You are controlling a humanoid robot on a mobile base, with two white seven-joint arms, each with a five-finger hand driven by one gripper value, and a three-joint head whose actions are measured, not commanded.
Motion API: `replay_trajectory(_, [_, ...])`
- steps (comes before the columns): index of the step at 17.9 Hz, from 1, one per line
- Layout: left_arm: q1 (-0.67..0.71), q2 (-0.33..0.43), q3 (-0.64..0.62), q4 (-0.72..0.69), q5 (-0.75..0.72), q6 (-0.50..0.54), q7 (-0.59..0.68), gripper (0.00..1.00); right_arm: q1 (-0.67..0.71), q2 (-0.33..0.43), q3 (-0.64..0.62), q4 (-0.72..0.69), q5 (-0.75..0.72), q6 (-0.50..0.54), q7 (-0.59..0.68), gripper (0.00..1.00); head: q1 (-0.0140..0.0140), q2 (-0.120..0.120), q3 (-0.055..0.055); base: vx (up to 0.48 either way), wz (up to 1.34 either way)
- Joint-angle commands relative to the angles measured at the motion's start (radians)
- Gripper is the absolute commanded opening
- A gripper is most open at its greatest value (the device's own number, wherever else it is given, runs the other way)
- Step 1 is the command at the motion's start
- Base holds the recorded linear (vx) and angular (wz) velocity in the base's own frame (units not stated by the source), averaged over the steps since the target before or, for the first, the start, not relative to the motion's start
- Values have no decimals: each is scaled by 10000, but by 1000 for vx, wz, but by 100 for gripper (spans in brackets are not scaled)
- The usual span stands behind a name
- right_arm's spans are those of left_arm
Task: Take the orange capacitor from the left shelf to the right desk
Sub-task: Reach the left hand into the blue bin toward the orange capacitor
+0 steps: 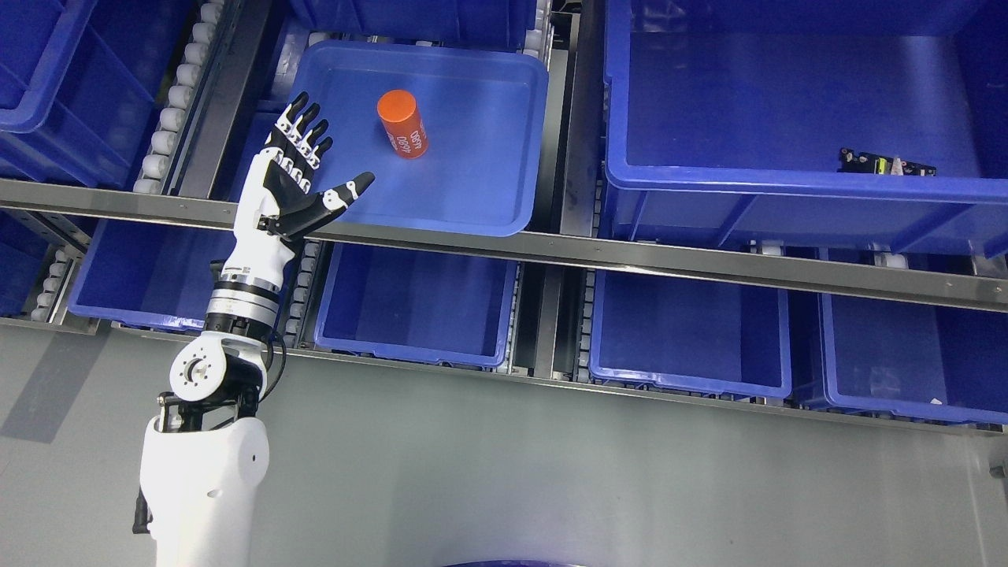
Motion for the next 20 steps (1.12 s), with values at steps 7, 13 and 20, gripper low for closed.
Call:
replay_trajectory(7, [-131, 511, -48, 232, -10, 1, -83, 100, 199, -175, -123, -175, 31, 3, 5, 100, 0, 0, 0, 0, 0])
replay_trajectory(13, [-1924, 1003, -125, 2162, -393, 384, -98, 100, 199, -175, -123, -175, 31, 3, 5, 100, 0, 0, 0, 0, 0])
replay_trajectory(20, [-3397, 743, -982, 4694, -424, 385, -864, 100, 199, -175, -123, -175, 31, 3, 5, 100, 0, 0, 0, 0, 0])
